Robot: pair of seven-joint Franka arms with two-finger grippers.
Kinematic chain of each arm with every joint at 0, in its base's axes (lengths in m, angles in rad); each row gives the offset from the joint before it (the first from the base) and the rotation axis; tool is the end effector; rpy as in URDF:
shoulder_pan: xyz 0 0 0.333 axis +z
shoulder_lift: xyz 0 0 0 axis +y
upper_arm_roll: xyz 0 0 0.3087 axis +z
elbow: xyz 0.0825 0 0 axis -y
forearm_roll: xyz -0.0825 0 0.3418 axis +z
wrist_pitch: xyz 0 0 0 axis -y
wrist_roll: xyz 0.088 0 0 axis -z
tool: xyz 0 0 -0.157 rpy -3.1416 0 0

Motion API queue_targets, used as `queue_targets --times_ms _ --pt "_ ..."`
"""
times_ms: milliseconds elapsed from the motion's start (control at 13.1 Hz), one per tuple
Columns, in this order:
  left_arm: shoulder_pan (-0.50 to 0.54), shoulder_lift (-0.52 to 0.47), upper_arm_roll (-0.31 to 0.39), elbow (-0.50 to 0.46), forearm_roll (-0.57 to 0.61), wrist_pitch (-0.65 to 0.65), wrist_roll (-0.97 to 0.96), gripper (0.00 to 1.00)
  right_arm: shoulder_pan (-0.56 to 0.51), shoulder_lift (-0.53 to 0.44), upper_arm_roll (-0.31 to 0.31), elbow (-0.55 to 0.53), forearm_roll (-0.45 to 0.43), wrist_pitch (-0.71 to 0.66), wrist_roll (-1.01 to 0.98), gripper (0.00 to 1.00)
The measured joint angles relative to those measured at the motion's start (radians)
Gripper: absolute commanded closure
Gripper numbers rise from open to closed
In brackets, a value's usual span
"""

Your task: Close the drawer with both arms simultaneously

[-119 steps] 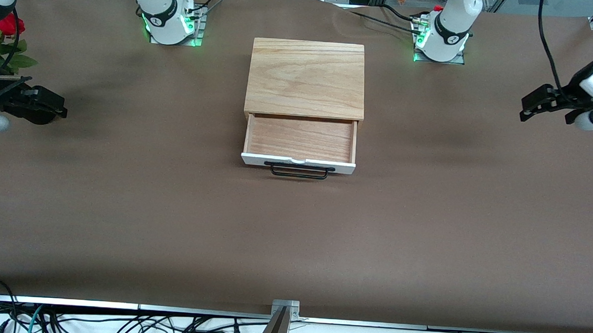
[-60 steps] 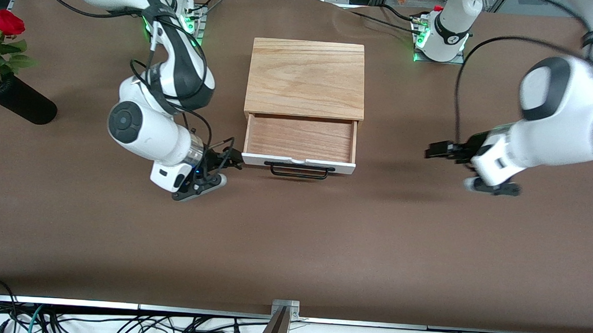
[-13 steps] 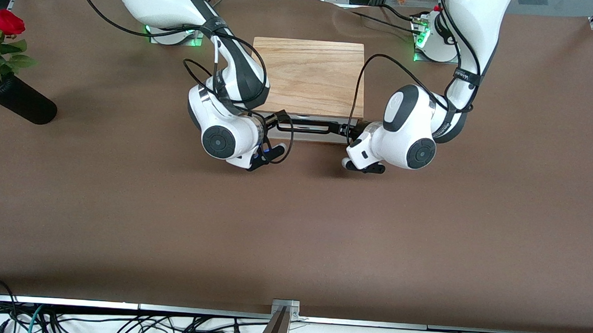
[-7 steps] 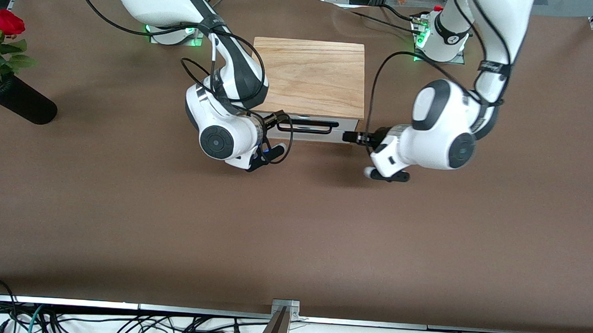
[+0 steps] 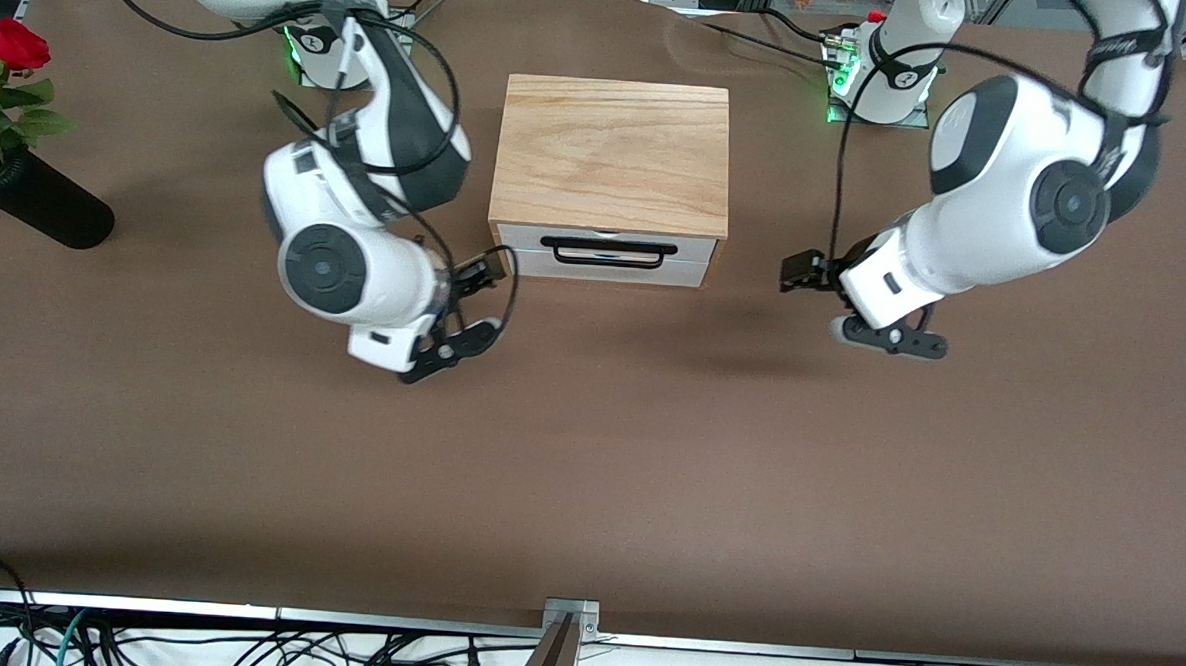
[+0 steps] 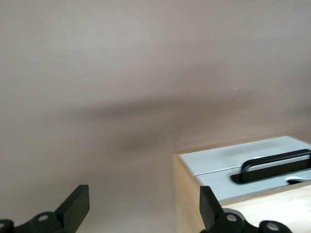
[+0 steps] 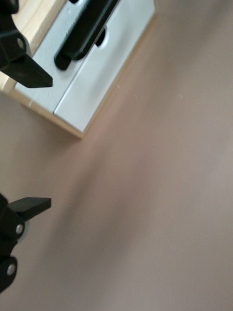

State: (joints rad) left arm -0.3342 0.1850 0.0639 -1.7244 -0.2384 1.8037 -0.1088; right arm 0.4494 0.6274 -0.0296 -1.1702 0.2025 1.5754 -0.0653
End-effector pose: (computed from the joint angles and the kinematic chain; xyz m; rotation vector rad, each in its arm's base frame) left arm 0.5307 -0.1812 0.4235 2.9374 -0.1388 -0.2121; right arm 0.5802 0.2982 0.3682 -2.8965 -0.6862 0.3752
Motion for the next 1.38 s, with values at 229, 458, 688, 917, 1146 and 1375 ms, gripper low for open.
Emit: queue_targets --times_ms 229,458,688,917,1146,1375 --pt "0.055 -0.085 0.002 0.000 0.095 -0.088 0.001 0.00 -0.109 -0.011 -0.032 0.077 -0.004 -0.069 -0.006 0.00" --pt "0.107 -0.138 0.012 0.013 0.138 -0.140 0.085 0.00 -0.228 -0.067 -0.057 0.106 -0.014 -0.122 -0.010 0.00" --pt "0.119 -0.147 0.059 0.058 0.214 -0.143 0.183 0.00 -0.259 -0.148 -0.105 0.109 -0.115 -0.135 -0.015 0.00" --pt "0.135 -0.148 0.077 0.073 0.218 -0.145 0.194 0.00 -0.256 -0.243 -0.105 0.066 -0.226 -0.090 -0.013 0.00" --pt "0.145 -0.148 0.079 0.074 0.218 -0.145 0.193 0.00 -0.293 -0.348 -0.092 -0.062 -0.242 -0.016 -0.013 0.00" --pt "0.147 -0.155 0.080 0.073 0.218 -0.148 0.170 0.00 -0.384 -0.445 -0.037 -0.193 -0.242 -0.014 -0.013 0.00"
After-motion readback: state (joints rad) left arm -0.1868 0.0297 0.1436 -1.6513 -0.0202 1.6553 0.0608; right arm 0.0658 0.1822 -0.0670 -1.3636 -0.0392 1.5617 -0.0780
